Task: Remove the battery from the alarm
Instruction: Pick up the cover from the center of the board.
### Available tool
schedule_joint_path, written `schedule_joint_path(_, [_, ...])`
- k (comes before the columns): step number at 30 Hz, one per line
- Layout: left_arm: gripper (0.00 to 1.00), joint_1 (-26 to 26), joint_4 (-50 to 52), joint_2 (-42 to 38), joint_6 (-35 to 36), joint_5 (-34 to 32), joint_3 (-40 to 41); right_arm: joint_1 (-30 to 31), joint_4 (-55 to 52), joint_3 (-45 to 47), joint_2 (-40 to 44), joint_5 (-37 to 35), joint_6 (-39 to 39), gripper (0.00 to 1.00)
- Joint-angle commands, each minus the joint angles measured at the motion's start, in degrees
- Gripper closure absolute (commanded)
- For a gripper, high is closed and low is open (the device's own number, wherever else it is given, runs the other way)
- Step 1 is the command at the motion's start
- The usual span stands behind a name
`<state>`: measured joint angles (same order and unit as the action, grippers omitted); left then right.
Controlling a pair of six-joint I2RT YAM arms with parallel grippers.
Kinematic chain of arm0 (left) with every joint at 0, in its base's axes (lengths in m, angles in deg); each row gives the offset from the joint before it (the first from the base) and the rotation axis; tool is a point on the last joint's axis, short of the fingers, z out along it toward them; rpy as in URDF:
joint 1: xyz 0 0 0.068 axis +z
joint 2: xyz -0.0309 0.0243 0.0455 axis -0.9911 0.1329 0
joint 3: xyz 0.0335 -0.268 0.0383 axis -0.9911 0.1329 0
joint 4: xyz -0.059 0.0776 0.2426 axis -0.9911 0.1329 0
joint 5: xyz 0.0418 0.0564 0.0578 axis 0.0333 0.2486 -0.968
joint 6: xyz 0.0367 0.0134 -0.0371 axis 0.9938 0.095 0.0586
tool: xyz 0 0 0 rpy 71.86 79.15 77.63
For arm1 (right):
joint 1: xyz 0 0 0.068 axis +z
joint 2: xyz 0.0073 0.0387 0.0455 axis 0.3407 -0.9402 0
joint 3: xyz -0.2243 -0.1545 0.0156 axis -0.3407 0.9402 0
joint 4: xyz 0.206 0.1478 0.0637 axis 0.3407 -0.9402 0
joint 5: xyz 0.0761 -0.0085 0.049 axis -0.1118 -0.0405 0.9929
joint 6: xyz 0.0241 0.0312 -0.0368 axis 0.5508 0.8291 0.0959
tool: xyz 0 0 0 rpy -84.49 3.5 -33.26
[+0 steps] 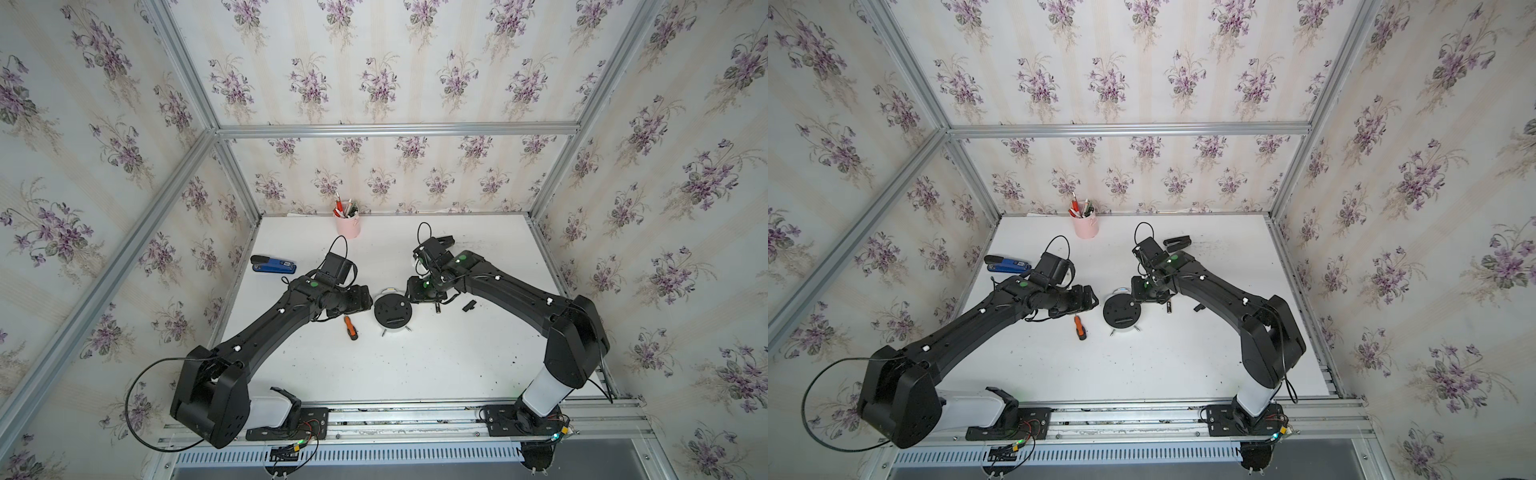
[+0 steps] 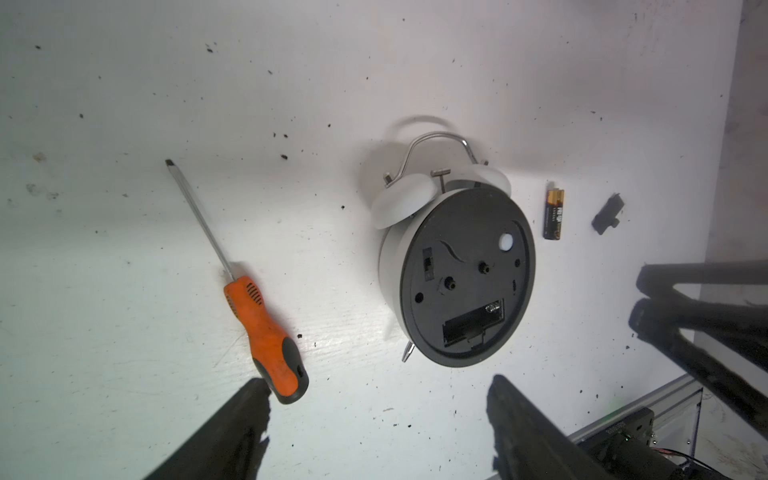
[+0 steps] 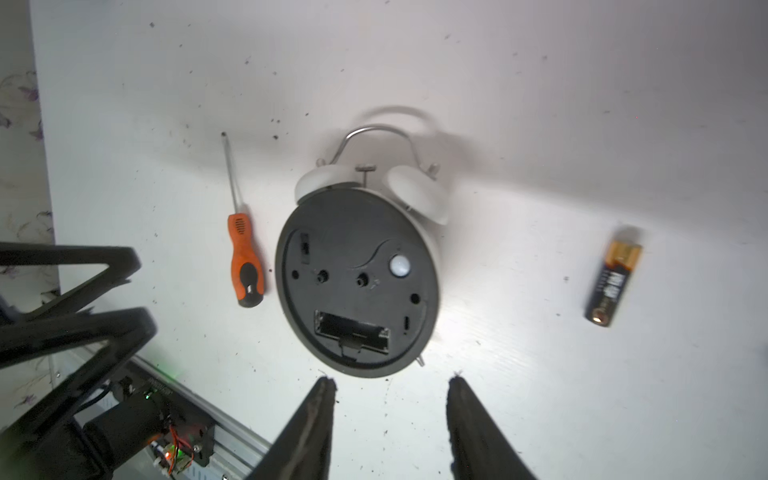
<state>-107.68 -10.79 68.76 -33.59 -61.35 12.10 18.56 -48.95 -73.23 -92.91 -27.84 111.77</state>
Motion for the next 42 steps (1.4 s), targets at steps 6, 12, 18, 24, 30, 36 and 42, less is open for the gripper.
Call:
schedule_joint_path(6, [0.05, -0.4, 1.9, 2.5, 7.1, 0.9, -7.1, -23.0, 2.6, 20.9, 12.9, 0.7, 6.6, 0.51])
schedule_joint_path(12, [0.05, -0.2, -1.6, 8.7, 7.4, 2.5, -11.3, -28.9, 11.1, 27.2, 12.2, 7.9, 8.5, 0.52])
schedule_joint_path(18, [0.06, -0.1, -1.7, 13.4, 8.8, 3.1, -14.8, -30.5, 19.1, 29.4, 7.9, 9.2, 11.5, 0.57])
schedule_joint_path(24, [0.06, 0.4, -2.0, 15.1, 8.8, 2.9, -14.8, -30.8, 20.2, 30.4, 6.4, 7.4, 11.3, 0.60])
schedule_joint_path(30, [0.06, 0.8, -1.9, 15.4, 9.1, 3.1, -14.8, -30.8, 22.6, 31.6, 4.9, 6.3, 11.9, 0.66])
schedule_joint_path(36, [0.06, 0.9, -1.6, 14.9, 9.4, 2.6, -14.2, -31.0, 26.4, 33.4, 4.2, 5.4, 12.9, 0.70])
schedule_joint_path(42, [0.06, 1.0, -1.3, 14.3, 9.8, 1.9, -13.8, -31.1, 26.6, 33.7, 3.7, 4.0, 12.3, 0.75])
